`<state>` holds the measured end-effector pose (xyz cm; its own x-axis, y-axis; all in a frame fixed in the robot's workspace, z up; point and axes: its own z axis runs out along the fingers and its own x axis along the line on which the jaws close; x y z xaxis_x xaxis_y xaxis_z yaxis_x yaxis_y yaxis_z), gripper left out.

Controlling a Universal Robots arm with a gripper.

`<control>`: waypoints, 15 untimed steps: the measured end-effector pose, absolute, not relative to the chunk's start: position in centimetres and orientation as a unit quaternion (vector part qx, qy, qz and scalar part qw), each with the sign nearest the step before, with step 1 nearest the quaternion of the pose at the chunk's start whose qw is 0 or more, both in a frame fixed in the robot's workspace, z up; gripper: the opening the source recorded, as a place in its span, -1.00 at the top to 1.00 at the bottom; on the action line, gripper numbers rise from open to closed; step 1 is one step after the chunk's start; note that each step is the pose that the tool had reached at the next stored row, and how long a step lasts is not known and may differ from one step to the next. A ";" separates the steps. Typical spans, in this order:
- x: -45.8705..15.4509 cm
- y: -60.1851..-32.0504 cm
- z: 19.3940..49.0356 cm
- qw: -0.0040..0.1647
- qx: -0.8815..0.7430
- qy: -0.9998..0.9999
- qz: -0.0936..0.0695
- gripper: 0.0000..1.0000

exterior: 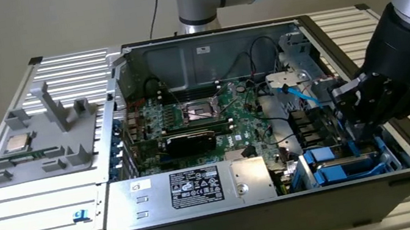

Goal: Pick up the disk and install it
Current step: 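Insert the second disk wire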

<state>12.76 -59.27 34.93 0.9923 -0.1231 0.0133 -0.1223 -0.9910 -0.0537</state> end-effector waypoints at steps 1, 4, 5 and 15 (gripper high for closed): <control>12.8 -59.3 34.8 0.026 -0.998 0.062 -0.008 0.79; 12.8 -59.3 34.3 0.026 -0.998 0.062 -0.009 0.79; 12.8 -59.3 34.1 0.026 -0.998 0.062 -0.009 0.79; 12.8 -59.1 35.0 0.025 -0.998 0.061 -0.009 0.79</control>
